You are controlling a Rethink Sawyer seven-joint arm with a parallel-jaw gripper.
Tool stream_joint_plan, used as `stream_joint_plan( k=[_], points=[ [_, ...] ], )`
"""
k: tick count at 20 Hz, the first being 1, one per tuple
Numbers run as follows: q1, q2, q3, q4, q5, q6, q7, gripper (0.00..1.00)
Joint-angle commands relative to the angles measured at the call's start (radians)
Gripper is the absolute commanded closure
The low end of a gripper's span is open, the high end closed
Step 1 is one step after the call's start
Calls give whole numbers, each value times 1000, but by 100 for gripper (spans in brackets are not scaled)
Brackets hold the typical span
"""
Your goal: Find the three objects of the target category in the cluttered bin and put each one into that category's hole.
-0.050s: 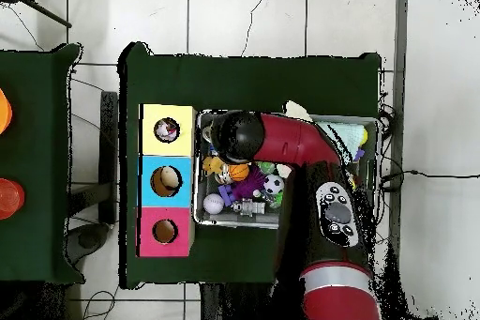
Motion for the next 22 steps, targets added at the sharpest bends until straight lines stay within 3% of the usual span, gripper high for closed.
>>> stream_joint_plan(
  k=[1,4,11,22],
  points=[
    [-58,24,135,-28,-72,140,-194,100],
    [-84,30,158,-23,-86,122,-197,100],
    [-156,10,199,70,-112,85,-184,100],
    [-234,-23,234,106,-168,79,-170,100]
  ],
)
